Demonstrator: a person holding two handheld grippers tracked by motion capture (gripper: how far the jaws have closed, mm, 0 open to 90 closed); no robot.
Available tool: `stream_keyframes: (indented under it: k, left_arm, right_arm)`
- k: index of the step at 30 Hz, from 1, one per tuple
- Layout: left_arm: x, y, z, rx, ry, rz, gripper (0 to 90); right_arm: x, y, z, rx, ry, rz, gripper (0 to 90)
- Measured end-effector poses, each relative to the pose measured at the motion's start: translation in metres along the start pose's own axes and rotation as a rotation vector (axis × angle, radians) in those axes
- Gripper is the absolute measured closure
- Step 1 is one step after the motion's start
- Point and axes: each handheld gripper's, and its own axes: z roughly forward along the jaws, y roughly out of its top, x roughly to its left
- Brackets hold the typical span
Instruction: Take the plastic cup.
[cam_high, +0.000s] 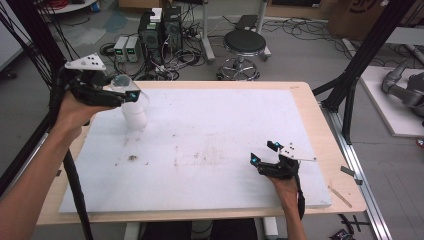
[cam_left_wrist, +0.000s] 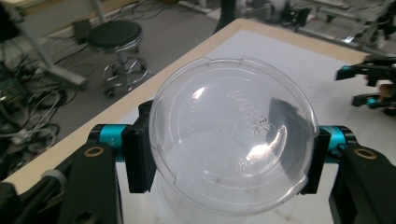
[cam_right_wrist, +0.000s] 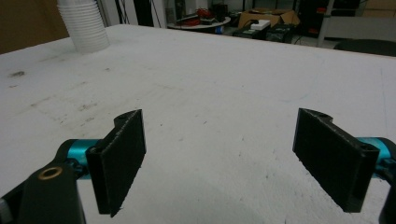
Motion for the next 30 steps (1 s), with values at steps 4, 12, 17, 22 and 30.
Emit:
stream_keyframes:
  k: [4,12,17,22,30]
  left_arm:
    - [-0.017,-0.010,0.006,-0.050,-0.072,0.029,37.5]
    - [-0.043,-0.035,0.025,-0.135,-0.198,0.038,37.5]
    - [-0.055,-0.048,0.035,-0.173,-0.248,0.040,37.6]
    - [-0.070,-0.063,0.045,-0.207,-0.294,0.043,37.5]
    - [-0.079,-0.081,0.059,-0.241,-0.335,0.036,37.5]
  right_arm:
    - [0.000,0.000,0.000,0.000,-0.001,0.008,17.2]
    - [0.000,0.000,0.001,0.005,-0.008,-0.003,17.2]
    - [0.000,0.000,0.000,0.002,-0.001,0.003,17.2]
    - [0.000,0.000,0.000,0.002,0.004,-0.010,17.2]
    - [-0.001,0.000,0.000,0.007,0.034,-0.002,17.2]
